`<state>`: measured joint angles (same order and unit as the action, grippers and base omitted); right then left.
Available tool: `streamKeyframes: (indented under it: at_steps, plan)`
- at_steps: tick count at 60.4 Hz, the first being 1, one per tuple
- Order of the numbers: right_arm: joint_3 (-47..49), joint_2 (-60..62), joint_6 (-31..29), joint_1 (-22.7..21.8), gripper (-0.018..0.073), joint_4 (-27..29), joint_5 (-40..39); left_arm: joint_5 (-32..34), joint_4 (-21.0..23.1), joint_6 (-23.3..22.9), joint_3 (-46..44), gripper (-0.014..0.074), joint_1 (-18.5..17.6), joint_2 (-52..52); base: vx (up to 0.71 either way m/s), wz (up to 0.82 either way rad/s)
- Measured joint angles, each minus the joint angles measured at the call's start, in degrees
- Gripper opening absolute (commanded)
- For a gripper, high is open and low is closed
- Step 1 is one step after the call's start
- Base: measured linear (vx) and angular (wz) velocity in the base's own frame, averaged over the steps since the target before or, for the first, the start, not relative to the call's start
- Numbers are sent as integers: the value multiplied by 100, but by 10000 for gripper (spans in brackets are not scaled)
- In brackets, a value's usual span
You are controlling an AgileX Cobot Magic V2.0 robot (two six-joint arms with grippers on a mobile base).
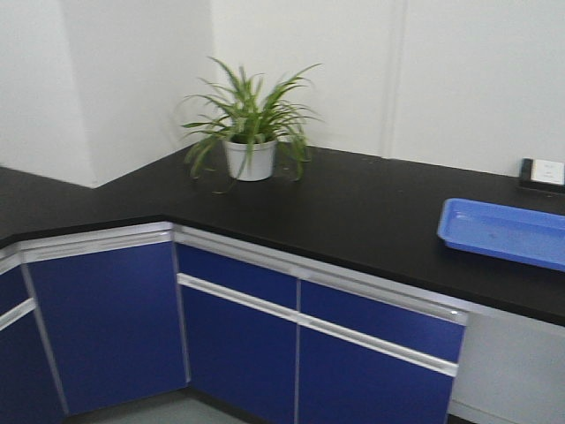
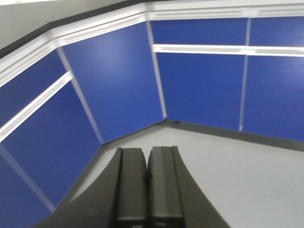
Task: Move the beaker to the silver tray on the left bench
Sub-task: 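Drive the base to the bench with the silver tray, holding the beaker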
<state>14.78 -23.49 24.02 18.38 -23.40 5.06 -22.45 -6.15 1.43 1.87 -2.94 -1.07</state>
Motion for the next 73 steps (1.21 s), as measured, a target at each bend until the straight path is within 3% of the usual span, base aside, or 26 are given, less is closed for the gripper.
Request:
streamKeyframes:
  at_steps: [73]
  plan:
    - [0, 0, 0, 0, -11, 0, 0, 0, 0, 0, 0, 1, 0, 0, -13, 62]
